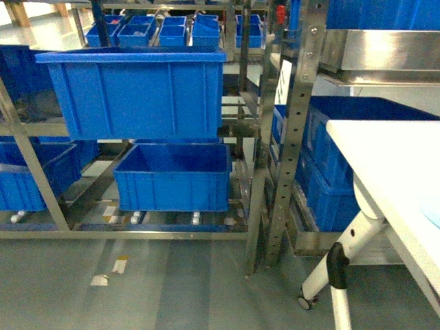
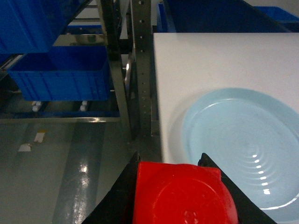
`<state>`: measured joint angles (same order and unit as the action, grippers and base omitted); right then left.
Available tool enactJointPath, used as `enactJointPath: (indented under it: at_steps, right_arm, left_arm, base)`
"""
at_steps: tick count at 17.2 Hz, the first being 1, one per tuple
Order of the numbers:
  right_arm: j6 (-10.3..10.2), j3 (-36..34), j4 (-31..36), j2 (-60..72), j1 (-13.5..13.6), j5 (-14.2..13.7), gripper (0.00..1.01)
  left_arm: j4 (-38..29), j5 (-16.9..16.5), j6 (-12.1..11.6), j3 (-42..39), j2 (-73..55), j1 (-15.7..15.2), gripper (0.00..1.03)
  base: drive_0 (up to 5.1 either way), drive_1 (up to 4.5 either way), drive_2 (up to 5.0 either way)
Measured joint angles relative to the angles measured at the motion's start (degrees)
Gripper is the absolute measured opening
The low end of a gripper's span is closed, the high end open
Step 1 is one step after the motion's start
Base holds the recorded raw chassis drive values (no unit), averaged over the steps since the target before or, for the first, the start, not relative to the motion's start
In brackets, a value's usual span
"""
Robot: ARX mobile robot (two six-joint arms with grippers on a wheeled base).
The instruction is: Sort and place red and yellow blocks in left bins
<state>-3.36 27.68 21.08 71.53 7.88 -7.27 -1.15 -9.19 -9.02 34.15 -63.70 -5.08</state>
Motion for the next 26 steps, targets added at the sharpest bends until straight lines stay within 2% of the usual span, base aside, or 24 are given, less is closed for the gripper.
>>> enactJointPath:
  at_steps: [26]
  right_arm:
    - [-0.02, 0.04, -0.02, 0.00, 0.00, 0.02, 0.28]
  left_arm:
    - [0.09, 0.02, 0.00, 0.00, 0.00, -0.04, 0.27]
  base:
    - [-5.0, 2.45, 2.4]
